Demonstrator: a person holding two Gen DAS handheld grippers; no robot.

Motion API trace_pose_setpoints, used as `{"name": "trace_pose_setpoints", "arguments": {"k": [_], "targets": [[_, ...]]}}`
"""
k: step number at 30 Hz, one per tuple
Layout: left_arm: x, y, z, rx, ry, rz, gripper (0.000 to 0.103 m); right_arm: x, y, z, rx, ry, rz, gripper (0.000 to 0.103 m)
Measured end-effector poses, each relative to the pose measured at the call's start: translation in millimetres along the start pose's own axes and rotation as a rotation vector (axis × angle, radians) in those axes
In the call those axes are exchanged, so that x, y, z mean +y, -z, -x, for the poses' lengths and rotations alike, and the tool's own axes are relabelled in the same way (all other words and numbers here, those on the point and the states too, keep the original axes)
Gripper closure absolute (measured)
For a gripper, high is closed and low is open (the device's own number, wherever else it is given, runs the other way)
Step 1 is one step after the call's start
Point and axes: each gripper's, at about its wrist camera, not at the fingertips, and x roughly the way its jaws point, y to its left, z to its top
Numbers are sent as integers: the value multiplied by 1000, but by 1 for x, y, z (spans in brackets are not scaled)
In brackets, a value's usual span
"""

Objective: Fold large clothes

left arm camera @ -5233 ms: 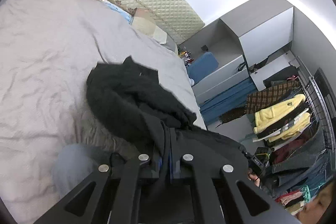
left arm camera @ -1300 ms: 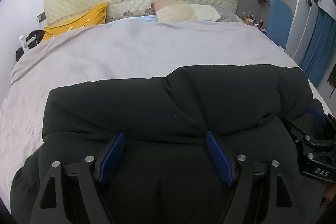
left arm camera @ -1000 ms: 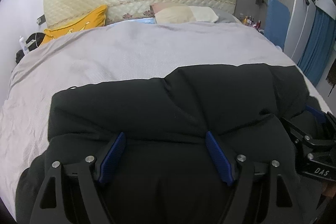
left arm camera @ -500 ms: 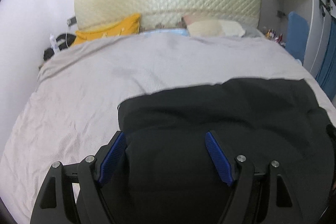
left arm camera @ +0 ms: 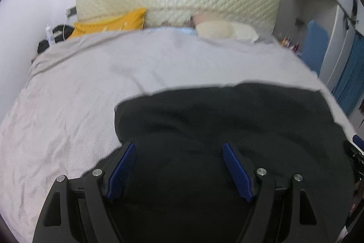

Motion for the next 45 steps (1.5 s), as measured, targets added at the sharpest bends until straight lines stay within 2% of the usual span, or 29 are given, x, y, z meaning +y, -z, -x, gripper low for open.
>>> {"name": "trace_pose_setpoints", "arguments": {"k": [3, 8, 10, 11, 13, 18, 22, 31, 39, 45], "targets": [[-10, -11, 29, -52, -10, 12, 25, 0, -12, 29, -51, -24, -37, 0], [-18, -30, 94, -98, 128, 88, 25, 8, -39, 92, -125, -34, -34, 0], [-21, -36, 123, -129, 158, 90, 19, 10, -45, 122, -167, -45, -30, 0], [-22, -38, 139, -157, 166, 88, 14, 12, -47, 133, -178, -47, -25, 0], [-26, -40, 167, -209, 158, 74, 10, 14, -51, 159, -204, -49, -17, 0], [-43, -40, 223, -278, 149, 21, 9, 12, -57, 212, -283, -81, -59, 0], [-55, -31, 262, -301, 203, -19, 5, 22, -59, 254, -349, -114, -41, 0], [-81, -2, 325, -348, 227, -90, 4, 50, -41, 322, -460, -133, -12, 0], [-83, 32, 363, -368, 188, -108, 4, 76, -14, 351, -463, -181, 13, 0], [-83, 51, 366, -334, 163, -112, 4, 88, 7, 359, -446, -201, 12, 0]]}}
